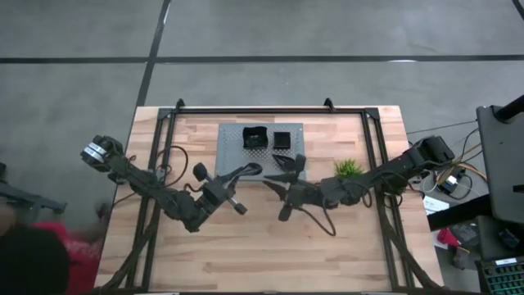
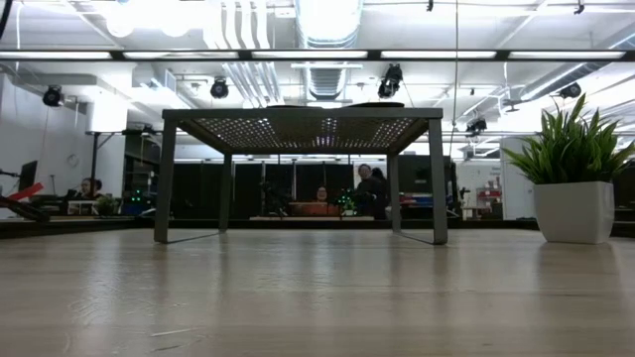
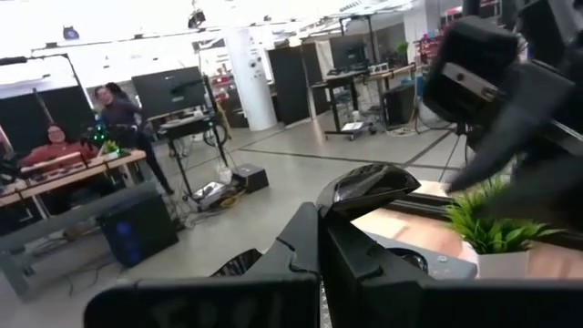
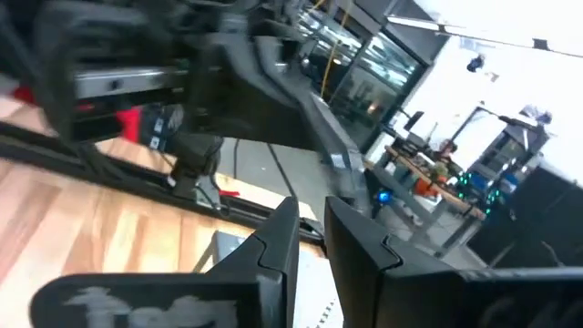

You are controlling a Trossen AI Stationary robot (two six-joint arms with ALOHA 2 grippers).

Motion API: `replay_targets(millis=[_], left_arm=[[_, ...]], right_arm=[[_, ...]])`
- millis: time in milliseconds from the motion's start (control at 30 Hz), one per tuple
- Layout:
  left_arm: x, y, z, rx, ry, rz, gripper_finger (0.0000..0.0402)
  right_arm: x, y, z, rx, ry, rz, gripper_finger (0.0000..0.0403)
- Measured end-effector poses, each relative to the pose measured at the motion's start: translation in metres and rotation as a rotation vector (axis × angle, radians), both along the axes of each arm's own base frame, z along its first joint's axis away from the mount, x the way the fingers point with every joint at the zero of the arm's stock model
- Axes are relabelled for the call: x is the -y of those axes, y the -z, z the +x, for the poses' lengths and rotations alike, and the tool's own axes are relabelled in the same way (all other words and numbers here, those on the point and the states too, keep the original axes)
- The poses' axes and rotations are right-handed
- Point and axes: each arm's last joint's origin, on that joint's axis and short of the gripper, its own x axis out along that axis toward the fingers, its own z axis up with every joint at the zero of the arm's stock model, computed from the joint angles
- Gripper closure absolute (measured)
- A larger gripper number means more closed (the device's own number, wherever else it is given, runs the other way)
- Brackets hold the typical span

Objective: Pick & Place Mini shaped plates
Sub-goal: Stack the drop-shaped plate on top of the drop-shaped plate on the shelf

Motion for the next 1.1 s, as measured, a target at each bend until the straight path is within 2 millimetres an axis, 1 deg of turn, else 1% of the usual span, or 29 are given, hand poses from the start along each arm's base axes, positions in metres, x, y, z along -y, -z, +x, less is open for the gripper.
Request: replay_targets(millis=[133, 200, 300, 400, 500, 600, 733, 867, 1100], left_arm=[[-0.001, 0.001, 0.001, 0.017, 0.004, -0.018, 0.0401], [-0.001, 0.002, 0.001, 0.017, 0.007, -0.019, 0.0401], [-0.001, 0.004, 0.001, 0.005, -0.004, -0.018, 0.0402], [-0.001, 0.005, 0.000, -0.014, -0.047, -0.018, 0.0402], [-0.002, 0.006, 0.000, -0.026, -0.061, -0.013, 0.0402], [-0.002, 0.006, 0.000, -0.032, -0.062, -0.008, 0.0402], [-0.001, 0.006, 0.000, -0.031, -0.060, -0.009, 0.0402], [-0.001, 0.006, 0.000, -0.030, -0.061, -0.009, 0.0402], [-0.001, 0.008, 0.000, -0.026, -0.062, -0.016, 0.0402]], right_arm=[[-0.005, 0.006, 0.011, -0.055, 0.003, -0.125, 0.0351], [-0.007, 0.008, 0.018, -0.079, 0.038, -0.176, 0.0351], [-0.014, 0.011, 0.028, -0.095, 0.123, -0.183, 0.0351], [-0.023, 0.008, 0.036, -0.091, 0.247, -0.166, 0.0351], [-0.032, 0.007, 0.043, -0.115, 0.353, -0.204, 0.0351], [-0.044, 0.006, 0.049, -0.139, 0.385, -0.247, 0.0351], [-0.054, 0.005, 0.058, -0.169, 0.418, -0.301, 0.0351], [-0.053, 0.003, 0.063, -0.195, 0.488, -0.322, 0.0351], [-0.052, -0.001, 0.059, -0.193, 0.525, -0.310, 0.0351]])
